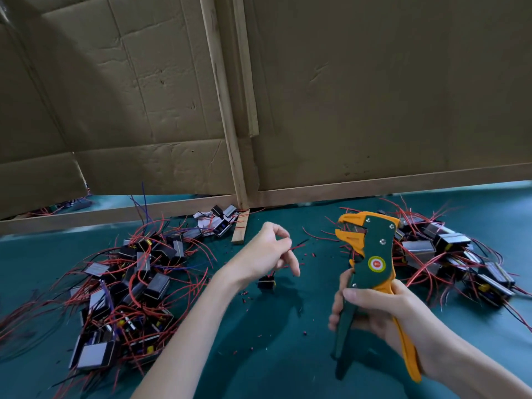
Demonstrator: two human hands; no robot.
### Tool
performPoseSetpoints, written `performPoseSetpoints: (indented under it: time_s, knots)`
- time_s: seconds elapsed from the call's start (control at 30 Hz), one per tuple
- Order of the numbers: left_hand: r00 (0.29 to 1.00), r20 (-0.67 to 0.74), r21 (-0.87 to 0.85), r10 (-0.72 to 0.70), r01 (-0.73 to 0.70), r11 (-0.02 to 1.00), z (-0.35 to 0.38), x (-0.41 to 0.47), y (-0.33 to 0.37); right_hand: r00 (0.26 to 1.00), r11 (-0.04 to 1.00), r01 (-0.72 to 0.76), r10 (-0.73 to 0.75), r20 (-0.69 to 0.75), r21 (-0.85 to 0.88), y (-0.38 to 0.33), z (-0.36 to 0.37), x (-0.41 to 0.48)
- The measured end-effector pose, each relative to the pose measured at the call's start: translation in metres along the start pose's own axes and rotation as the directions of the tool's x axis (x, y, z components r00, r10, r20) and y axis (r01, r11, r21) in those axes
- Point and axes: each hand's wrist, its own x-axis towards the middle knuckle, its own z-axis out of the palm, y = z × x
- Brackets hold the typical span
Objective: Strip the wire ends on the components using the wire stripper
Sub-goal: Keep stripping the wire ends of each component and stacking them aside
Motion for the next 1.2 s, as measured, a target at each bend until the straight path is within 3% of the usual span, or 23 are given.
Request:
performPoseSetpoints:
  time_s: [0.1,0.37,0.6,0.7,0.8,1.2]
  knots:
    - [0.998,-0.007,0.040,-0.067,0.067,0.997,0.008,0.004,-0.013,0.999,1.000,-0.001,0.002,-0.047,0.026,0.000,-0.007,0.004]
    - [0.999,-0.024,0.234,-0.046,0.050,0.971,0.007,0.001,-0.013,0.997,0.998,0.004,0.000,-0.082,0.055,0.000,-0.007,0.005]
    - [0.968,-0.146,0.217,0.206,-0.172,0.961,0.004,-0.002,-0.001,0.998,0.999,-0.004,0.007,-0.059,0.046,0.000,-0.012,0.007]
    - [0.962,-0.053,0.027,0.270,-0.268,0.963,0.006,-0.007,0.009,0.999,0.999,-0.011,0.012,-0.044,0.033,0.000,-0.012,0.006]
    - [0.966,-0.004,-0.197,0.257,-0.253,0.947,0.010,-0.011,0.017,1.000,1.000,-0.020,0.021,-0.014,0.024,0.000,-0.012,0.006]
    - [0.953,-0.021,-0.116,0.303,-0.303,0.946,-0.002,-0.030,0.042,0.992,0.998,-0.055,0.052,0.114,0.023,-0.009,-0.002,-0.001]
